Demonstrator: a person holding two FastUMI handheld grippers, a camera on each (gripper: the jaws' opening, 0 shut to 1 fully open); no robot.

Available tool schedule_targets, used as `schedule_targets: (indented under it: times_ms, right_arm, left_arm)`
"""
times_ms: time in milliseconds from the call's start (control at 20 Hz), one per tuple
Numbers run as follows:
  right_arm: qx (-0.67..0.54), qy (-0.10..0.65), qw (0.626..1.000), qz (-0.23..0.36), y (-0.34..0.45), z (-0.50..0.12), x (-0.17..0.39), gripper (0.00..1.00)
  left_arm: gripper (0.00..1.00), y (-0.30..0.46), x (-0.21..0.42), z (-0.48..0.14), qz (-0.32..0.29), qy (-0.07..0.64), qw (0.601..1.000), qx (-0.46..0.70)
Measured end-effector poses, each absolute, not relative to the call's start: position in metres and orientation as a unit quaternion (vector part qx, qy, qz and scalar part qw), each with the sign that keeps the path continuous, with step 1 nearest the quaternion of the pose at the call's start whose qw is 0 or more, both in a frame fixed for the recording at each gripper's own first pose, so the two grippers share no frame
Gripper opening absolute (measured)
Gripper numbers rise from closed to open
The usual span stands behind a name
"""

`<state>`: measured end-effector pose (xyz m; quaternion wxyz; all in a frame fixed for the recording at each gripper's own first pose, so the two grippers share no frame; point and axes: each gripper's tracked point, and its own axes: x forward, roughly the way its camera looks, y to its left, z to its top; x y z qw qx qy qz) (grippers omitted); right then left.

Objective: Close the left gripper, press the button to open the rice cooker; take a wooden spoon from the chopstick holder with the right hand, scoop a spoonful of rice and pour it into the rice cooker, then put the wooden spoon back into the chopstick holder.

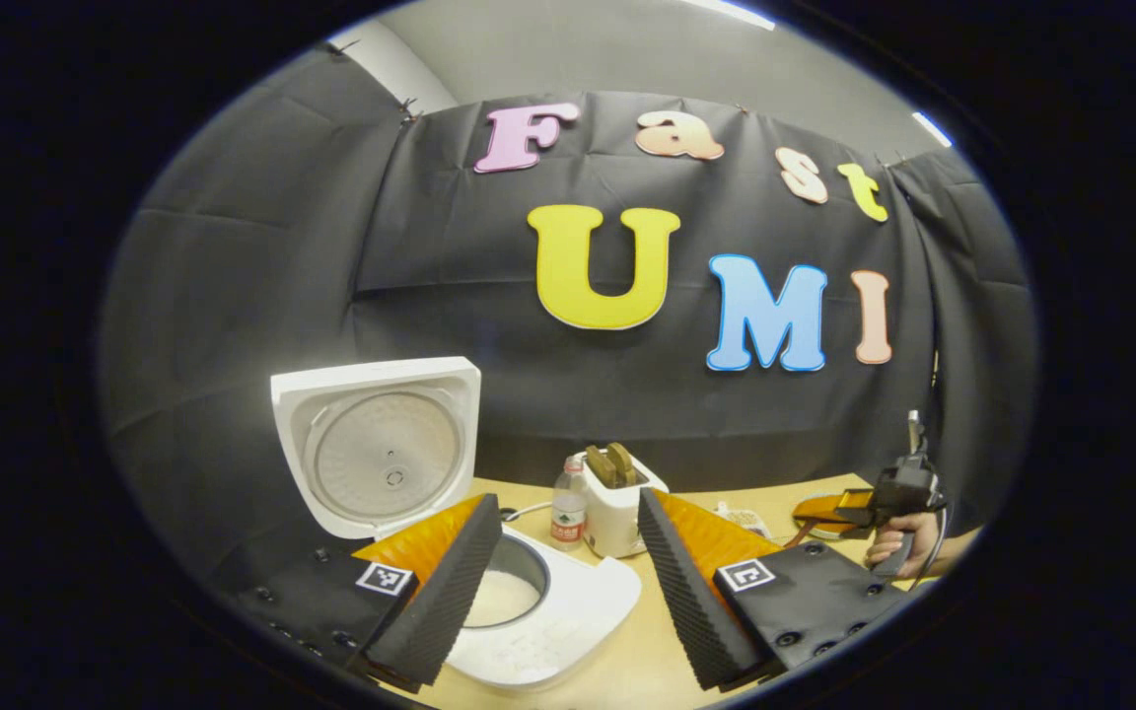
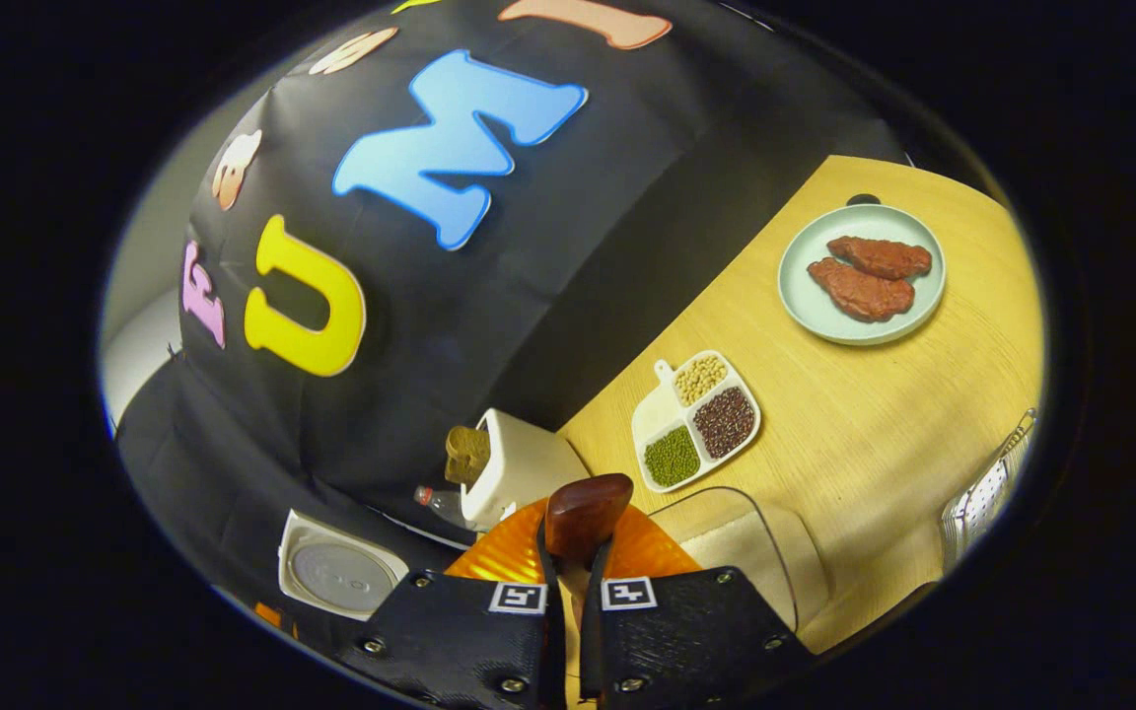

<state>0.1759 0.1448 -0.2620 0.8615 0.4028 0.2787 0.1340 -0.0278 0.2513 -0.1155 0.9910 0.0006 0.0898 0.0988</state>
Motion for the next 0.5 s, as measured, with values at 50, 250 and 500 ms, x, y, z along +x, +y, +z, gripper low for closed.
schedule_targets:
  times_ms: [50, 250, 500]
  right_arm:
    - [0.415, 0.273, 0.857, 0.136, 0.139, -0.254, 0.173, 0.06]
    - [0.472, 0.241, 0.835, 0.15, 0.129, -0.214, 0.165, 0.06]
    - [0.546, 0.221, 0.786, 0.186, 0.147, -0.172, 0.154, 0.06]
  left_arm:
    - [0.99, 0.248, -0.026, -0.117, 0.095, 0.087, 0.992, -0.001]
    - [0.99, 0.24, -0.023, -0.115, 0.087, 0.085, 0.993, -0.001]
    - [0.96, 0.236, -0.029, -0.115, 0.076, 0.081, 0.994, -0.002]
